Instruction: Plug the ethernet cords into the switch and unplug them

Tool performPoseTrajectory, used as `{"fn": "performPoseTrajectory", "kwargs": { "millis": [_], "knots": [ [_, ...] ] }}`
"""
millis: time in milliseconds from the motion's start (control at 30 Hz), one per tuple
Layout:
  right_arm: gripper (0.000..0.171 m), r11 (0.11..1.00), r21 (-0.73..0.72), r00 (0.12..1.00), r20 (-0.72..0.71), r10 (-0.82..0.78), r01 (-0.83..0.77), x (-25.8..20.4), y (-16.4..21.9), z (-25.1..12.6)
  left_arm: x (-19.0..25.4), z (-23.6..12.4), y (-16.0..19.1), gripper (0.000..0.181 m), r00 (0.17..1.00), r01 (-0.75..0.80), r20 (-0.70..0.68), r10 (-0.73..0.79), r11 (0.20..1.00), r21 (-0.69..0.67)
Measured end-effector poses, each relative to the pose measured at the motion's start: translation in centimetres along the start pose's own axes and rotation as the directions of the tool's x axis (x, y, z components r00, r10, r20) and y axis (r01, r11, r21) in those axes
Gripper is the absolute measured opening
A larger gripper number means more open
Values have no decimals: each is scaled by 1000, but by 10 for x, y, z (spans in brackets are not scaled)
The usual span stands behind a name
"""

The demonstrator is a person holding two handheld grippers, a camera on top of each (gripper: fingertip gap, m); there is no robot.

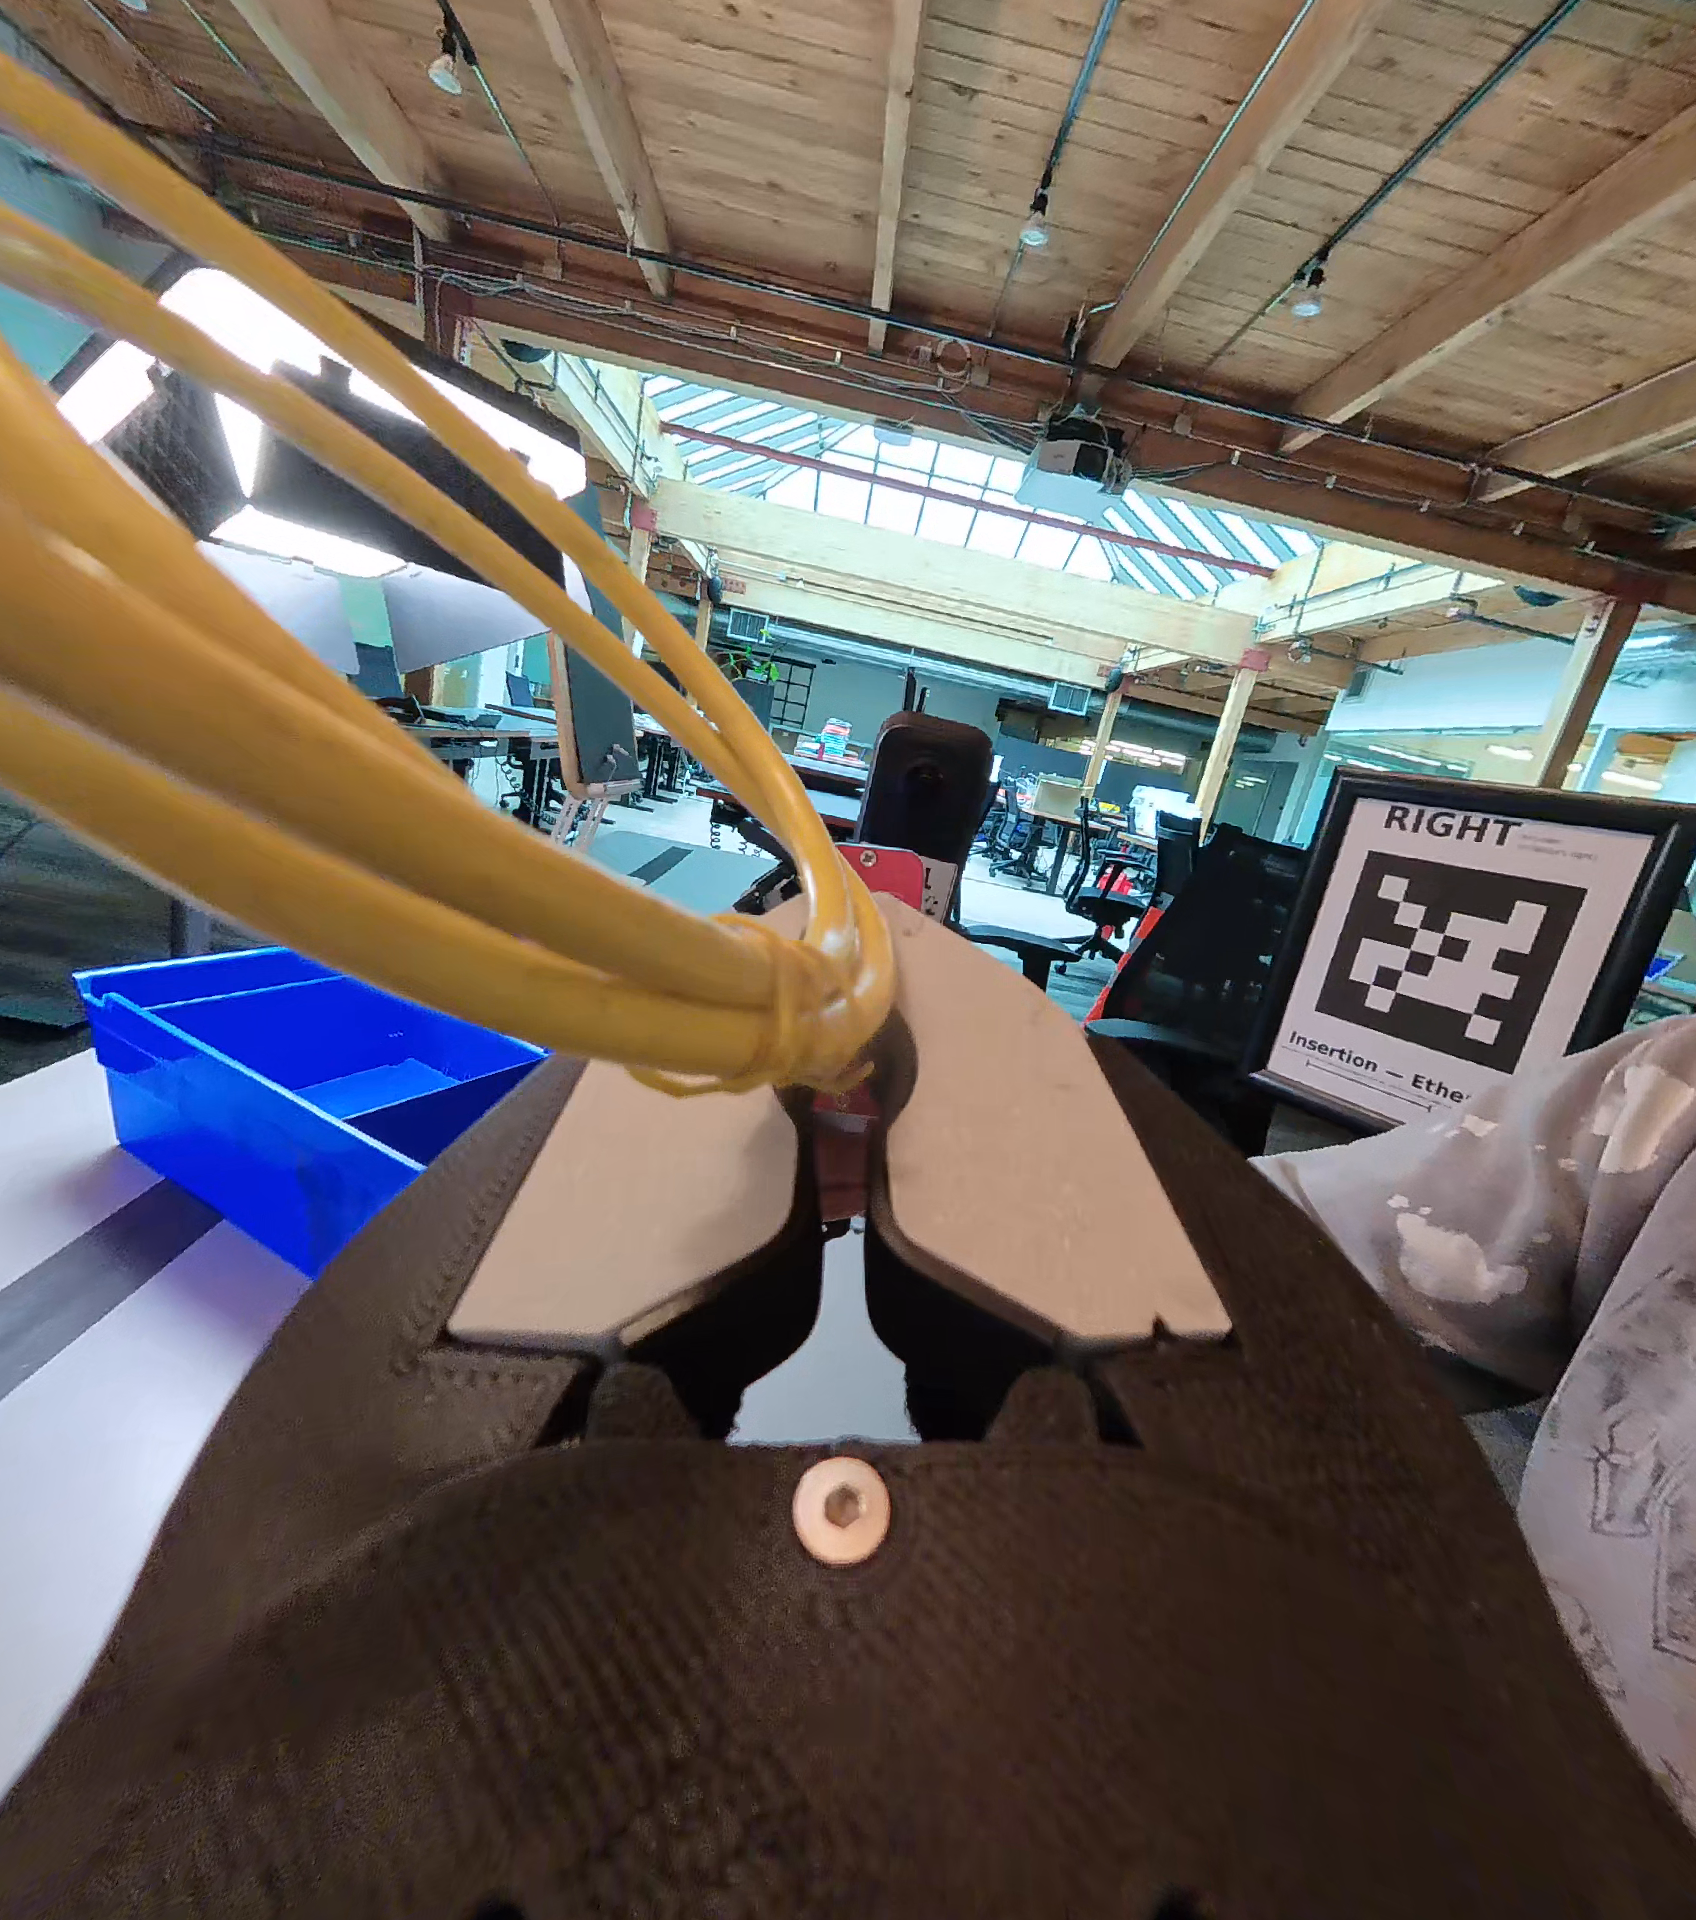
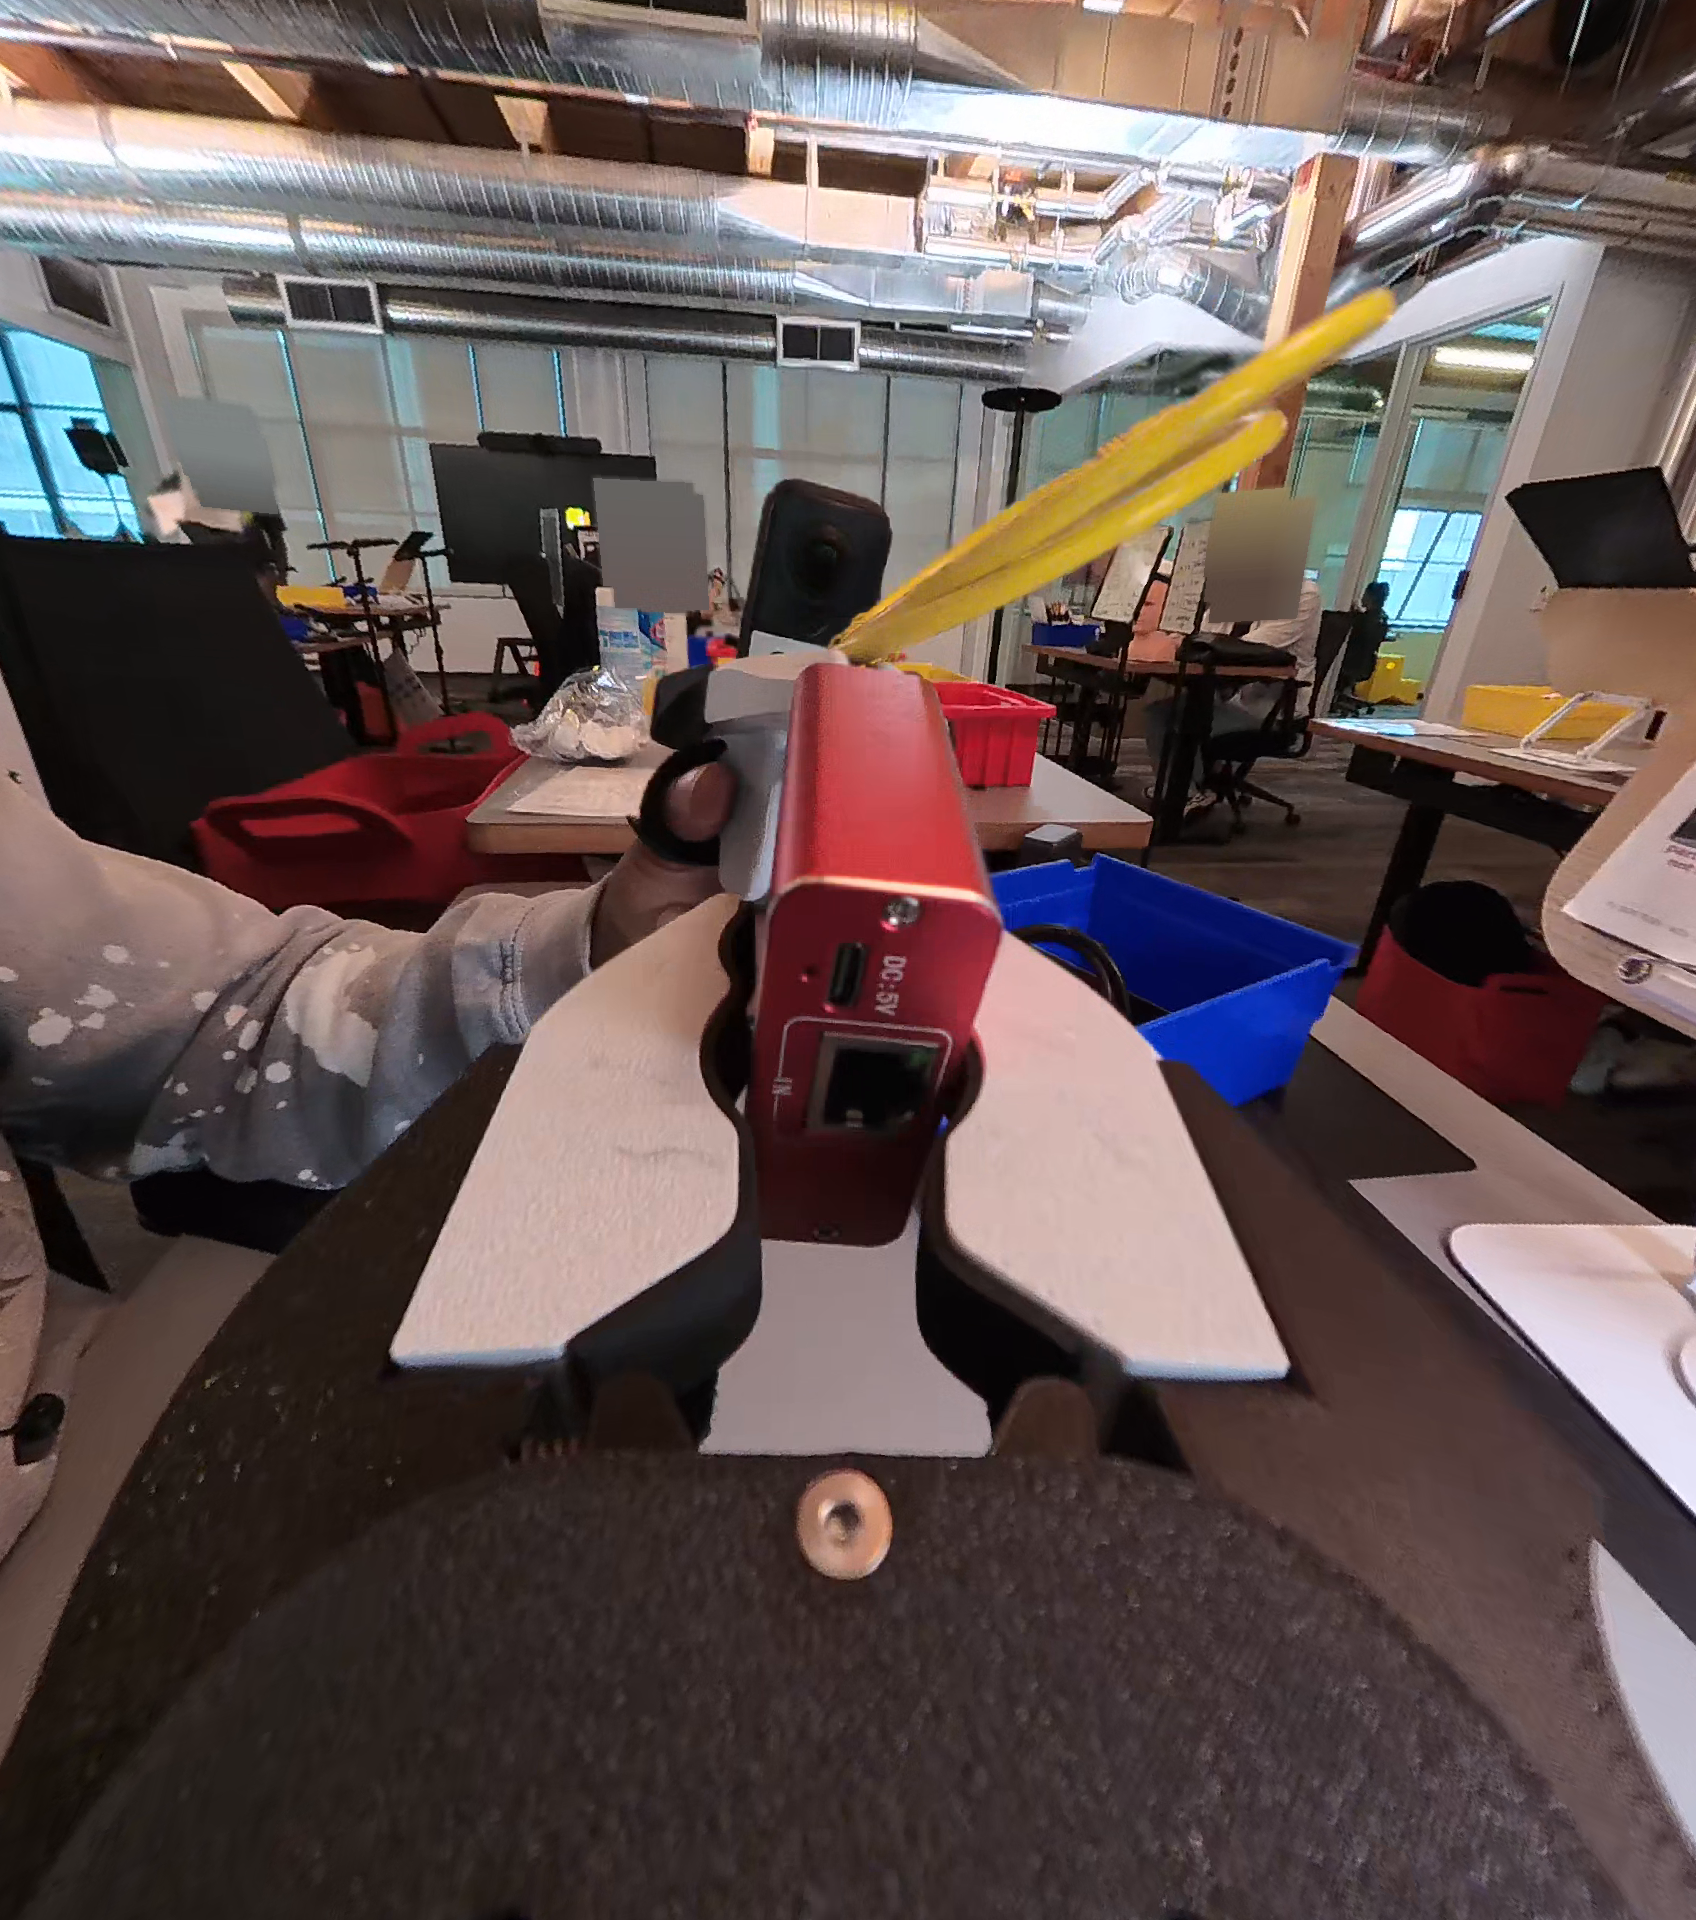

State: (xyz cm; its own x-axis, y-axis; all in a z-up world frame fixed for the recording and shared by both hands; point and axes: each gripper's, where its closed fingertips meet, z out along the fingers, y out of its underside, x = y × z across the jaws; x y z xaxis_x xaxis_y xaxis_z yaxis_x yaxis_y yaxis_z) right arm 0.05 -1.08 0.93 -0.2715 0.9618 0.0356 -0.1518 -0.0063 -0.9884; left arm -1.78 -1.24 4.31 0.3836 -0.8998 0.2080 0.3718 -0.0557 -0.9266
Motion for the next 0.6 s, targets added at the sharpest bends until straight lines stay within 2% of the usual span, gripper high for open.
{"fn": "performPoseTrajectory", "kwargs": {
  "millis": [200, 267, 333, 400, 467, 600],
  "knots": [
    [29, 1000, 6, 1000, -15, -2, 2, 2, -5, -2, -8, -1, 5, 3, 998, 66, -14, -66, 997, 36],
    [29, 1000, -14, 999, -33, -8, 7, 4, -4, -2, -12, -1, 9, 4, 992, 124, -15, -124, 992, 13],
    [29, 1000, -24, 999, -50, -6, 5, 7, -4, -3, -18, -4, 13, 14, 987, 159, 1, -159, 986, -45],
    [29, 1000, -17, 997, -72, -6, 5, 11, -8, -8, -24, -12, 20, 23, 991, 132, 45, -126, 978, -160],
    [29, 1000, 19, 996, -85, 11, -10, 15, -19, -18, -29, -28, 20, 24, 994, 70, 96, -46, 963, -261],
    [29, 996, 84, 992, -121, 31, -21, 26, -39, -43, -40, -70, -11, 24, 967, -29, 230, 109, 946, -324]
  ]
}}
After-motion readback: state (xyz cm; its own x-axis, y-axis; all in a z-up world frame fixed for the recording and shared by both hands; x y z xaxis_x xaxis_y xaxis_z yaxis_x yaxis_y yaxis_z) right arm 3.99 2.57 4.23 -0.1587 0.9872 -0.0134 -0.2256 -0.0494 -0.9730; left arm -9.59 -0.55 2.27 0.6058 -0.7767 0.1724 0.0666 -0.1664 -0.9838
